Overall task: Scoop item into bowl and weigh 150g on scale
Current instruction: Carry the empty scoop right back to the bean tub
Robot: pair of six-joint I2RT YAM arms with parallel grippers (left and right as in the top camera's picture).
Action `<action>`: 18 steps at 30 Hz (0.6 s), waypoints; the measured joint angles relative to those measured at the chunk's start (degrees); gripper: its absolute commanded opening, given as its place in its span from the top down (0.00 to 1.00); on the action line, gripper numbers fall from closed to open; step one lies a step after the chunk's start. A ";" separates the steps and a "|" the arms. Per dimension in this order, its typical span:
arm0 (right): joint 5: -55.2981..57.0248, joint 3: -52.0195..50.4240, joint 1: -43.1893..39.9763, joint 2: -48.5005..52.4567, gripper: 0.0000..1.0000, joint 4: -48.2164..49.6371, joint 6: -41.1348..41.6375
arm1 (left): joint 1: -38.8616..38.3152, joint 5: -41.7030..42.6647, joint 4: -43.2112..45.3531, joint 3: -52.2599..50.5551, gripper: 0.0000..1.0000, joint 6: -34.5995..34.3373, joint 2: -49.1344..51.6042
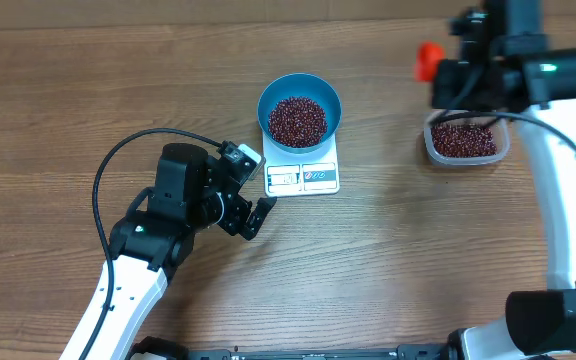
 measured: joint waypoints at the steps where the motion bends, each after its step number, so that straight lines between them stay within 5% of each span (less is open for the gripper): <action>1: -0.13 0.00 -1.42 -0.02 0.96 -0.98 -0.04 | 0.00 0.00 0.00 0.00 0.00 0.00 0.00; 9: -0.39 -0.09 -13.27 -0.02 0.96 -4.55 -0.02 | 0.00 0.00 -0.02 0.00 0.01 0.00 0.00; 18: -0.39 -7.02 -16.92 -0.07 0.96 -2.25 -0.22 | 0.00 0.00 0.00 0.00 0.00 0.00 0.00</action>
